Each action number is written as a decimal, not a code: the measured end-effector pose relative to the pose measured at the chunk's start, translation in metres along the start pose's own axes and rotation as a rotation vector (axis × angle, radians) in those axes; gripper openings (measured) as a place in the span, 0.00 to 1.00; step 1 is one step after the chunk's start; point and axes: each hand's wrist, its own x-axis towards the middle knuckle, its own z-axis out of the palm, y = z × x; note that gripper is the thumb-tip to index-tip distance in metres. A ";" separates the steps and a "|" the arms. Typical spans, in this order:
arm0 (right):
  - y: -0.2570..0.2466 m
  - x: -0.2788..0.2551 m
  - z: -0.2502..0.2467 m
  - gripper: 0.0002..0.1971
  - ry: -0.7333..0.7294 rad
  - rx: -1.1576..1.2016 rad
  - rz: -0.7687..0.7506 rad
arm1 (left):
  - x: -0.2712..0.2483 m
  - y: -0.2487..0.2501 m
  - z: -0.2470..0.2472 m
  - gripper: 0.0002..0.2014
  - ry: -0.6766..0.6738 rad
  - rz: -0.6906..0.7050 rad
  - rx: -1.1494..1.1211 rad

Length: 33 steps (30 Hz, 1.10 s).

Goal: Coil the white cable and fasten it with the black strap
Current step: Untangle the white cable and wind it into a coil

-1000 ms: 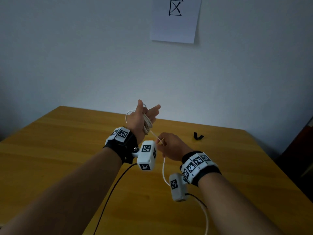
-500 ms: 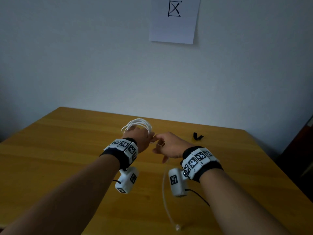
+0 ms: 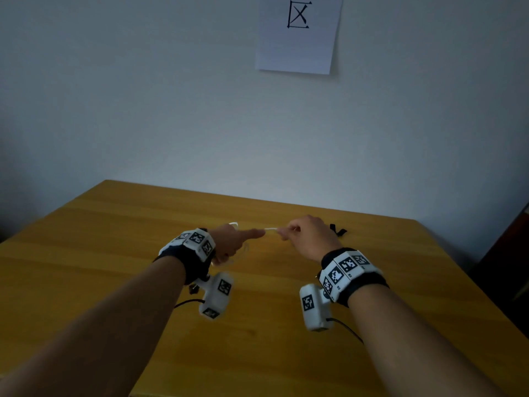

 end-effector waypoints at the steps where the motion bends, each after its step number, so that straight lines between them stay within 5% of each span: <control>1: 0.001 0.000 -0.001 0.23 0.050 -0.042 0.010 | -0.002 0.000 -0.001 0.33 -0.057 0.017 -0.146; 4: 0.001 0.000 -0.003 0.30 0.148 -0.092 0.041 | -0.009 0.005 -0.001 0.29 -0.182 0.120 -0.499; 8: -0.002 0.004 0.004 0.34 0.082 0.015 0.067 | -0.018 0.027 0.004 0.27 -0.363 0.247 -0.878; 11: -0.006 0.006 0.013 0.25 -0.015 0.128 -0.011 | -0.019 0.047 0.008 0.26 -0.442 0.401 -1.099; 14: -0.010 0.006 0.017 0.18 -0.075 0.185 -0.085 | -0.013 0.058 0.013 0.26 -0.400 0.488 -1.264; 18: -0.014 0.006 0.020 0.15 -0.126 0.159 -0.119 | -0.008 0.062 0.016 0.26 -0.180 0.520 -1.358; 24: -0.026 0.000 0.020 0.15 -0.342 0.152 0.022 | -0.007 0.059 0.011 0.23 0.190 0.591 -0.920; 27: -0.029 -0.004 0.020 0.15 -0.460 0.418 0.124 | 0.008 0.043 0.008 0.29 0.370 0.528 -0.636; 33: -0.025 -0.004 0.009 0.07 -0.287 0.479 0.023 | 0.008 0.018 0.012 0.27 0.431 0.378 -0.034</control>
